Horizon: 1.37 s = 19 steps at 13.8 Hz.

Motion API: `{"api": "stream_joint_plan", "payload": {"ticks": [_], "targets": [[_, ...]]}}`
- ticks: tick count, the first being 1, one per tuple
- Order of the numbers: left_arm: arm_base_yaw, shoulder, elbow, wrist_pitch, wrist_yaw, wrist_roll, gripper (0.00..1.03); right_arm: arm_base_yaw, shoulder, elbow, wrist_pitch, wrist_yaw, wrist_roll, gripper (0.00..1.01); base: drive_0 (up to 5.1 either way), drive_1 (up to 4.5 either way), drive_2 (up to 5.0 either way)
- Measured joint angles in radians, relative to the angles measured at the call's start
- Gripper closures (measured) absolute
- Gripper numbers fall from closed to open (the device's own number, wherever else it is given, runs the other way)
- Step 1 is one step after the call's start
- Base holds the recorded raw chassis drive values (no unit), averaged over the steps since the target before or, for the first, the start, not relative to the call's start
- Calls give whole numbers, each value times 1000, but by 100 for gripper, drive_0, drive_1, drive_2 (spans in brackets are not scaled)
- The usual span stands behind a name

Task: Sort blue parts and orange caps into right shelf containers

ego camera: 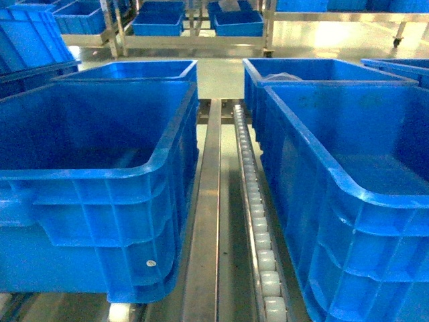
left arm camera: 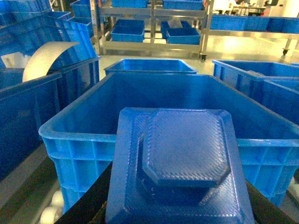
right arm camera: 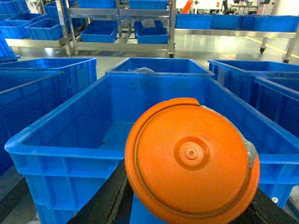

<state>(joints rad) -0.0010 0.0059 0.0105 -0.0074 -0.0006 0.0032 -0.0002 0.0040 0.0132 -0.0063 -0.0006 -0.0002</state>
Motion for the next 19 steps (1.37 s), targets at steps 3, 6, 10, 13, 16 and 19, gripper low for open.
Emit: {"api": "stream_joint_plan", "payload": {"ticks": [3, 6, 10, 13, 16, 19], "targets": [[0, 0, 0, 0, 0, 0, 60, 0, 0, 0, 0, 0, 0, 57, 0, 0, 0], [0, 0, 0, 0, 0, 0, 60, 0, 0, 0, 0, 0, 0, 57, 0, 0, 0], [0, 0, 0, 0, 0, 0, 60, 0, 0, 0, 0, 0, 0, 57, 0, 0, 0], [0, 0, 0, 0, 0, 0, 60, 0, 0, 0, 0, 0, 0, 57, 0, 0, 0], [0, 0, 0, 0, 0, 0, 60, 0, 0, 0, 0, 0, 0, 57, 0, 0, 0], [-94, 122, 0, 256, -197, 25, 60, 32, 30, 3, 132, -53, -87, 57, 0, 0, 0]]}}
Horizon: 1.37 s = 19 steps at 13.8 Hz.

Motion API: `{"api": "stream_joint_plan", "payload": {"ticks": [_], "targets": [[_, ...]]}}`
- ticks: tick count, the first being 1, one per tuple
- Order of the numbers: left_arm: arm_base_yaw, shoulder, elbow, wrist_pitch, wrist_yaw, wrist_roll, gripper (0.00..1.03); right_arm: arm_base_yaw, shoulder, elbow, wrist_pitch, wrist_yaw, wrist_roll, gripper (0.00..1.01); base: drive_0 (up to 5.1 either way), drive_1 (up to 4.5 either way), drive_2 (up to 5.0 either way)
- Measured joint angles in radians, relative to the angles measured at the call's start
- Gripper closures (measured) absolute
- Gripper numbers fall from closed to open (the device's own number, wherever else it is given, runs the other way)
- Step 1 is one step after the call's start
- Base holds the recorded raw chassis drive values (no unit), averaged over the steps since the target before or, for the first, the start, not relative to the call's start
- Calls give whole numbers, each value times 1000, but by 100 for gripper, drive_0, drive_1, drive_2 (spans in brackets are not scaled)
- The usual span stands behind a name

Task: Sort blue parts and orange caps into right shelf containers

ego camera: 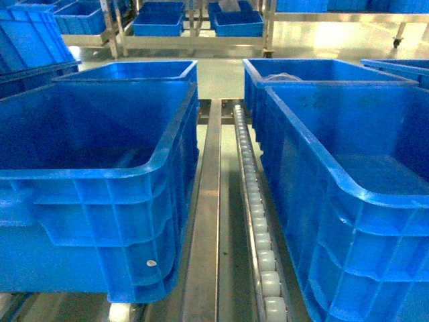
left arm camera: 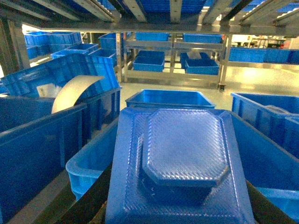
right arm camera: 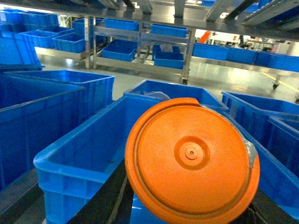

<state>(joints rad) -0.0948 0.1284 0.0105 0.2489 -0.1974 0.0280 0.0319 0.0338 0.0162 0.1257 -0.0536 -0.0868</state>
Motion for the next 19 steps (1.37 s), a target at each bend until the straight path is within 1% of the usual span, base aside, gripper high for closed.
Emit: {"api": "stream_joint_plan", "payload": {"ticks": [1, 2, 3, 4, 5, 6, 7, 8, 9, 11, 12, 13, 15, 16, 17, 18, 19], "targets": [[6, 128, 1, 135, 2, 6, 60, 8, 116, 14, 100, -14, -13, 57, 0, 0, 0], [9, 261, 11, 257, 19, 10, 60, 7, 268, 55, 229, -22, -19, 57, 0, 0, 0], [31, 456, 55, 419, 70, 8, 60, 5, 438, 126, 370, -48, -22, 57, 0, 0, 0], [71, 710, 171, 586, 128, -8, 60, 5, 656, 234, 492, -71, -23, 57, 0, 0, 0], [92, 930, 301, 668, 148, -30, 60, 5, 850, 327, 541, -83, -23, 57, 0, 0, 0], [97, 1128, 430, 660, 146, -46, 60, 5, 1043, 413, 581, -69, -26, 57, 0, 0, 0], [93, 1305, 540, 624, 131, -50, 60, 4, 1215, 500, 592, -51, -28, 57, 0, 0, 0], [88, 1432, 613, 589, 131, -60, 60, -3, 1343, 569, 594, -40, -27, 57, 0, 0, 0], [88, 1484, 645, 571, 142, -80, 58, -9, 1415, 602, 608, -24, -27, 56, 0, 0, 0], [89, 1464, 654, 586, 148, -89, 34, -20, 1455, 611, 612, -20, -24, 30, 0, 0, 0], [90, 1444, 655, 579, 165, -100, 19, -20, 1445, 611, 616, -24, -24, 17, 0, 0, 0], [92, 1434, 655, 575, 171, -100, 7, -20, 1439, 611, 608, -29, -24, 3, 0, 0, 0], [96, 1411, 644, 573, 179, -101, 5, -20, 1426, 611, 601, -36, -24, 3, 0, 0, 0], [92, 1391, 637, 554, 161, -101, 5, -20, 1404, 610, 592, -1, -28, 3, 0, 0, 0], [83, 1366, 609, 542, 106, -99, 5, -20, 1382, 599, 603, 22, -29, 3, 0, 0, 0], [79, 1363, 604, 542, 101, -98, 5, -20, 1378, 599, 604, 24, -30, 3, 0, 0, 0], [90, 1365, 581, 628, 143, -77, 11, -23, 1380, 573, 683, 40, -9, 9, 0, 0, 0]]}}
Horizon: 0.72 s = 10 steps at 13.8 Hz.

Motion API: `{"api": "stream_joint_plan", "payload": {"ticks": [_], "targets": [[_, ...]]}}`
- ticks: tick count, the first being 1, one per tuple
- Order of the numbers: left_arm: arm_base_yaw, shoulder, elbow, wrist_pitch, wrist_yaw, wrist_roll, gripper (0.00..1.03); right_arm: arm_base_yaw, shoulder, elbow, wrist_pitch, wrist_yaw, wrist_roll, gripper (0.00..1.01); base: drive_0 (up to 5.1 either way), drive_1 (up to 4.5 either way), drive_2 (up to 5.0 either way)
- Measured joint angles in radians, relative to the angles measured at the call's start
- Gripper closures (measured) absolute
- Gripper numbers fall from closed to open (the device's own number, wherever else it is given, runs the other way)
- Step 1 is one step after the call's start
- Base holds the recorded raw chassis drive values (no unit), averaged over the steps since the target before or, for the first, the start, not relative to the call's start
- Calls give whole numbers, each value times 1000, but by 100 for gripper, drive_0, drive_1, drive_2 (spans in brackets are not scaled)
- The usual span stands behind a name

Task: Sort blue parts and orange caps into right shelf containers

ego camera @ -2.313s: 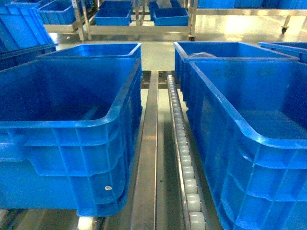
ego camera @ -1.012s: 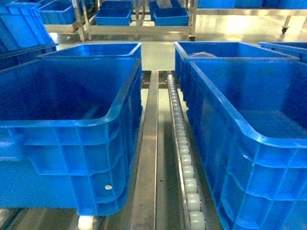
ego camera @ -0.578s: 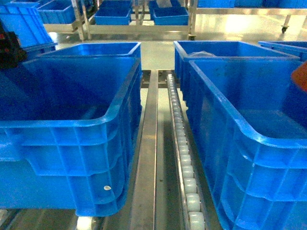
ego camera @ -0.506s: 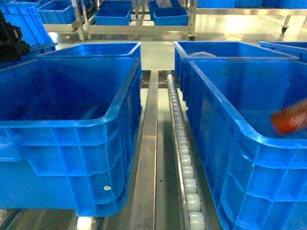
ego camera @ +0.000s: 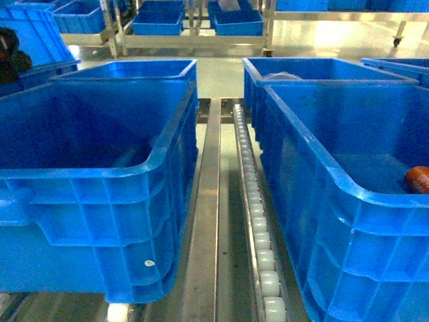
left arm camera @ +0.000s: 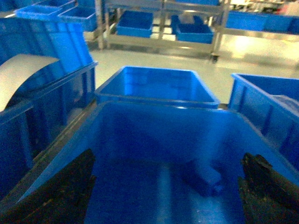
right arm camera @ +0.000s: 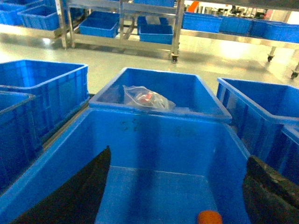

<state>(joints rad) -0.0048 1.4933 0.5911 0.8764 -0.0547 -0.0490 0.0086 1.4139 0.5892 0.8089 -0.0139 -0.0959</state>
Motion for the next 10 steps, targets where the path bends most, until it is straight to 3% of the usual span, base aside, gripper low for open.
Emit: {"api": "stream_joint_plan", "payload": {"ticks": [1, 3, 7, 10], "targets": [[1, -34, -63, 62, 45, 19, 23, -3, -32, -65, 58, 9, 40, 22, 0, 0, 0], [1, -134, -201, 84, 51, 31, 50, -3, -130, -203, 83, 11, 75, 50, 0, 0, 0], [1, -311, -366, 70, 51, 31, 101, -3, -296, -365, 79, 11, 80, 100, 0, 0, 0], [1, -465, -458, 6, 51, 32, 101, -3, -443, -457, 18, 11, 82, 100, 0, 0, 0]]}}
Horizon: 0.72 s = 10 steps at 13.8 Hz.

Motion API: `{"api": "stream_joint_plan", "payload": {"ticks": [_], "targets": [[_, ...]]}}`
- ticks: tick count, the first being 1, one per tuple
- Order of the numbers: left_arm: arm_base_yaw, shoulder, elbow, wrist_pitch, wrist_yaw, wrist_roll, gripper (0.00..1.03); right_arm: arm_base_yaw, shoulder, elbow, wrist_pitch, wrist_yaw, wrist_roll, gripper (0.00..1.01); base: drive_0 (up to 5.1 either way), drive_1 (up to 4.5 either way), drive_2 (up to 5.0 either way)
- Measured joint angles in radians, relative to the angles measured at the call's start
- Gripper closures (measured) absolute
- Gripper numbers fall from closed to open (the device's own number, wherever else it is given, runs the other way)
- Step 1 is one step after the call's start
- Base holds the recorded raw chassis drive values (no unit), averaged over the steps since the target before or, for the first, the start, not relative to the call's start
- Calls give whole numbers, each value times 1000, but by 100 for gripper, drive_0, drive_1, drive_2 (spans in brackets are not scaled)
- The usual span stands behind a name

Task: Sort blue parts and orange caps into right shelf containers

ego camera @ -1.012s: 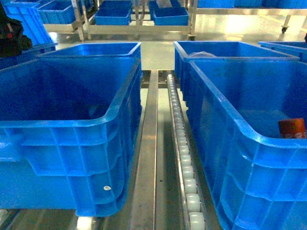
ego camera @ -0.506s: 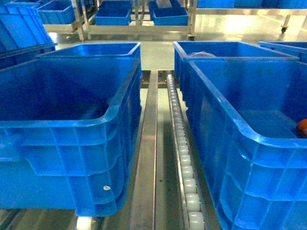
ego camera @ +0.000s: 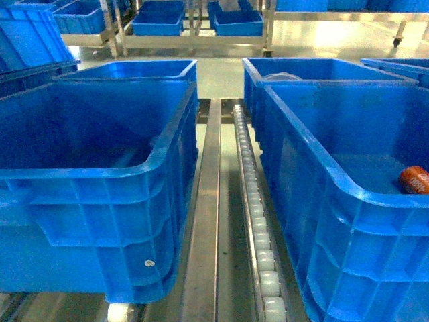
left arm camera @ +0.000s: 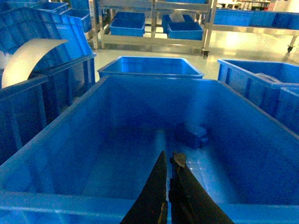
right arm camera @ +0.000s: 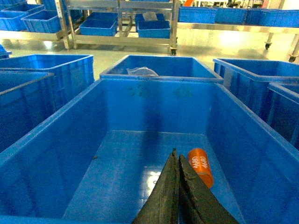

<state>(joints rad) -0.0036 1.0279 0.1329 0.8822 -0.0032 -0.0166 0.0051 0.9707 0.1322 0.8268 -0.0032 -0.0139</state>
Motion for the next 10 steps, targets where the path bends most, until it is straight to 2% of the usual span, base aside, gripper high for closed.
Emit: {"api": "stream_joint_plan", "payload": {"ticks": [1, 2, 3, 10], "targets": [[0, -48, -22, -27, 0, 0, 101, 0, -45, -20, -27, 0, 0, 100, 0, 0, 0], [0, -49, -60, 45, 0, 0, 101, 0, -91, -37, -53, 0, 0, 100, 0, 0, 0], [0, -154, -105, -67, 0, 1, 101, 0, -145, -93, -37, 0, 0, 100, 0, 0, 0], [1, -524, -122, -386, 0, 2, 101, 0, -487, -119, -346, 0, 3, 100, 0, 0, 0]]}}
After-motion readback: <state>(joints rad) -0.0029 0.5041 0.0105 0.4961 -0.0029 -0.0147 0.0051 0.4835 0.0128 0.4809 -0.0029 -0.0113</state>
